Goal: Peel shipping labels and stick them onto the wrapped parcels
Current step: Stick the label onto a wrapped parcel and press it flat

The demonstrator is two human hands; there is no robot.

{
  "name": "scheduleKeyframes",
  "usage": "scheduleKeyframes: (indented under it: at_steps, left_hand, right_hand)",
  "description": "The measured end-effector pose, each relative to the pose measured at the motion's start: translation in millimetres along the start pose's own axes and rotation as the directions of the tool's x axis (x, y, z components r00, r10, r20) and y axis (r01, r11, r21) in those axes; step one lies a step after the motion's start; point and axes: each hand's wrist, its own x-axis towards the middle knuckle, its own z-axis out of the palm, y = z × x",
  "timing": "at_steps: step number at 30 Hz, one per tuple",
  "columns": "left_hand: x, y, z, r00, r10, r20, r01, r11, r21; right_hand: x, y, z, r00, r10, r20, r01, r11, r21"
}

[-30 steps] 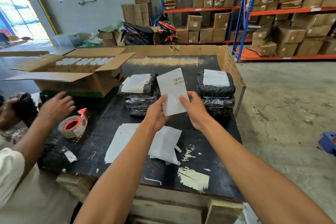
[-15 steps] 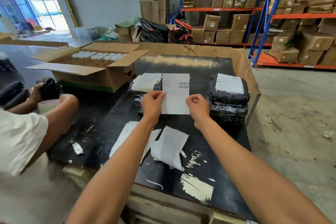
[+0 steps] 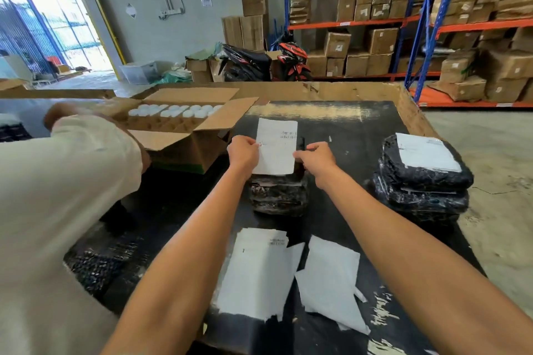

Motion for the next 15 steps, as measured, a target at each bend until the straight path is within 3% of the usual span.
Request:
scheduleKeyframes:
  at_steps: [15]
  left_hand:
    - [56, -19, 14, 0.992, -0.021, 0.127, -0.012, 0.967, 0.255]
  right_hand:
    - [28, -5, 21, 0.989, -0.111, -0.098, 0.072, 0.94, -0.335]
